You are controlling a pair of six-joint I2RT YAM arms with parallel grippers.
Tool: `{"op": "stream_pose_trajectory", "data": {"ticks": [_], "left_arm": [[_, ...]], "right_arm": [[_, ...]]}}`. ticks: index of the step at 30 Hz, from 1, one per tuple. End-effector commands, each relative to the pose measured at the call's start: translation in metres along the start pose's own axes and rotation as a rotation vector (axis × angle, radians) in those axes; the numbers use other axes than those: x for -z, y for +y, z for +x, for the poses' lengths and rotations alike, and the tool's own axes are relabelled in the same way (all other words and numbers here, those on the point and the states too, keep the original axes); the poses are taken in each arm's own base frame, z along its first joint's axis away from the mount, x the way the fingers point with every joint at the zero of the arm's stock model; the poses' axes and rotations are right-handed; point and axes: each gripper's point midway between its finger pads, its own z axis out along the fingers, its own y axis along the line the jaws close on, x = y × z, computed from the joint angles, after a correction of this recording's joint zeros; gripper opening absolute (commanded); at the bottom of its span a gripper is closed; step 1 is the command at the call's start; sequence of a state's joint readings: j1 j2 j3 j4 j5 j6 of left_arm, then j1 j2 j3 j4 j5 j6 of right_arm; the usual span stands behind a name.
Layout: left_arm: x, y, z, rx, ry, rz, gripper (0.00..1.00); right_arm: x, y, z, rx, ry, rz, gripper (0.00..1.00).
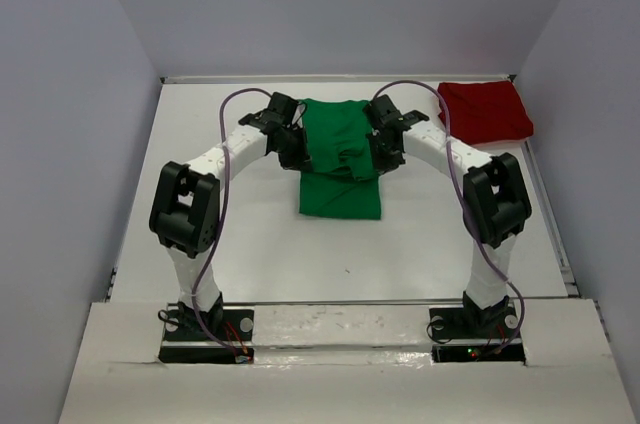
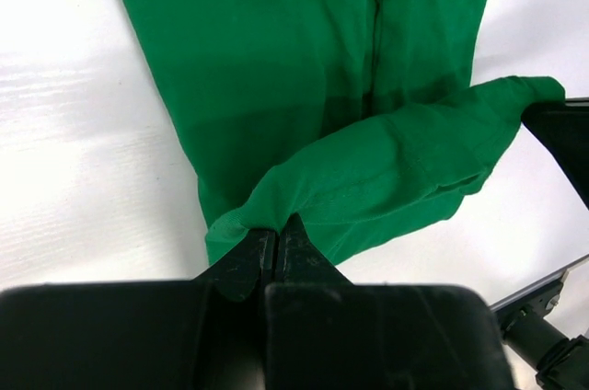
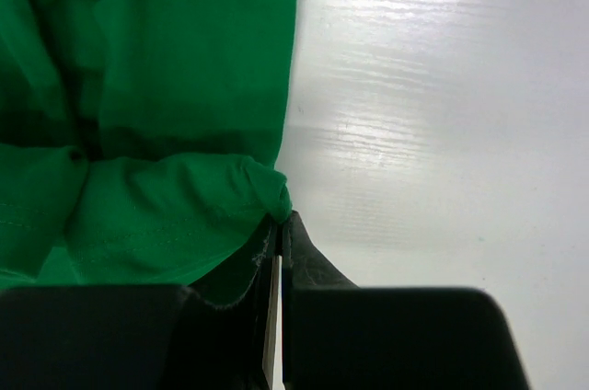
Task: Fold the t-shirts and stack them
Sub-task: Fold the tshirt
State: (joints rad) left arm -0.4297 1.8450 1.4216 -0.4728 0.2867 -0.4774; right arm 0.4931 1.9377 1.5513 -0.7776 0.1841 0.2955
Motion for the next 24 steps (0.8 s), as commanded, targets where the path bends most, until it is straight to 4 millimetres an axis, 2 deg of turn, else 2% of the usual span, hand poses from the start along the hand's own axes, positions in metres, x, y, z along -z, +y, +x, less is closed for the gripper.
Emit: {"op": "stream_pose_trajectory", "data": {"ticks": [1, 3, 6, 15, 17, 18, 20, 21, 24], "left_arm": [[0.007, -0.008, -0.015, -0.025, -0.019, 0.029, 0.0], [0.003, -0.006, -0.015, -0.021, -0.011, 0.026, 0.0], [-0.002, -0.005, -0.015, -0.018, -0.001, 0.02, 0.0], [-0.015, 0.001, -0.029, -0.002, 0.002, 0.003, 0.01], [-0.019, 0.002, -0.034, 0.008, 0.004, 0.004, 0.12], [-0.02, 0.002, -0.037, 0.004, -0.002, 0.001, 0.3], [-0.023, 0.005, -0.045, 0.006, -0.019, -0.022, 0.56], [-0.024, 0.005, -0.047, 0.003, -0.023, -0.026, 0.61], [-0.027, 0.005, -0.051, -0.027, -0.019, -0.025, 0.67]], "right_arm": [[0.005, 0.002, -0.029, 0.012, -0.058, -0.031, 0.0], [0.005, 0.0, -0.038, 0.012, -0.072, -0.033, 0.0], [0.0, 0.01, -0.044, 0.037, -0.066, -0.077, 0.0], [-0.014, 0.018, -0.053, 0.064, -0.049, -0.113, 0.0], [-0.015, 0.017, -0.058, 0.06, -0.053, -0.122, 0.0], [-0.018, 0.017, -0.058, 0.065, -0.05, -0.123, 0.0], [-0.019, 0.019, -0.064, 0.065, -0.055, -0.146, 0.0], [-0.023, 0.019, -0.063, 0.07, -0.049, -0.146, 0.11], [-0.027, 0.02, -0.067, 0.075, -0.053, -0.142, 0.22]]}}
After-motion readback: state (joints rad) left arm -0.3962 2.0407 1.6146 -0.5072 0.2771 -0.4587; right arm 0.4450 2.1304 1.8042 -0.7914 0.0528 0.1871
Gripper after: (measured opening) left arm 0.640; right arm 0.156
